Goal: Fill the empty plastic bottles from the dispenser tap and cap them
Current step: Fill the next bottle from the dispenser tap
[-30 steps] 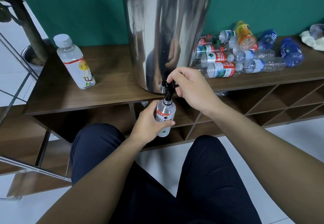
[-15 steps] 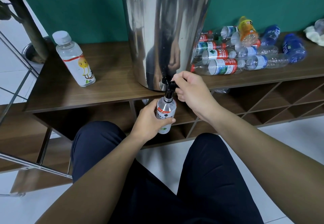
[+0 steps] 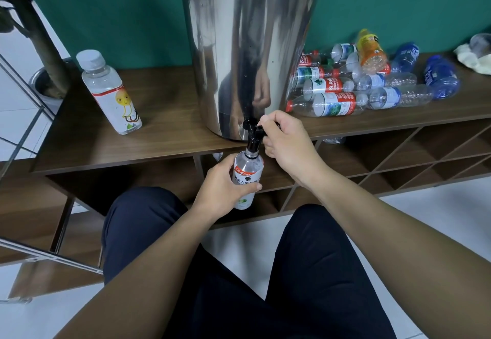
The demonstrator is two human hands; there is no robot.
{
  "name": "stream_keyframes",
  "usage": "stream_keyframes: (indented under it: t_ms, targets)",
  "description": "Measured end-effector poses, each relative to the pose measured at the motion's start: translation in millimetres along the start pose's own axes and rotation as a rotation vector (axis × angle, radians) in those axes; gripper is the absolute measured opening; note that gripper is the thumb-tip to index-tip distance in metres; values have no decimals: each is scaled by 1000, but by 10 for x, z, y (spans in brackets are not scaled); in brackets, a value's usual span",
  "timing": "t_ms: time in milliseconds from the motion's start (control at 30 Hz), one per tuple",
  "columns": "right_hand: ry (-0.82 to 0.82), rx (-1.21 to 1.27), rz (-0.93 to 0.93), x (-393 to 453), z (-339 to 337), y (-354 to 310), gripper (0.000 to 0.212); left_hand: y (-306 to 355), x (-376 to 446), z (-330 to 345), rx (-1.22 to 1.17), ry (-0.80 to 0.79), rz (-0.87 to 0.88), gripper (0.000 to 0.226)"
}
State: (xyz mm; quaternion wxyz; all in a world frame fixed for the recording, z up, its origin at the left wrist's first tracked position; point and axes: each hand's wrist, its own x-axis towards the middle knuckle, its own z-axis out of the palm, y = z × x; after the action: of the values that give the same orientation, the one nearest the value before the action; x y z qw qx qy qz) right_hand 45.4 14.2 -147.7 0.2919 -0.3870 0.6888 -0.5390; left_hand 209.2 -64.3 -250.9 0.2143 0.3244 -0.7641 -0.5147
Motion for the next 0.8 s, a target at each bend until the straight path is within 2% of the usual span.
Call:
stream_keyframes:
  t_ms: [800]
  targets:
    - [-22, 34, -11, -29, -8, -29, 27, 48, -25, -15, 13, 9, -23, 73]
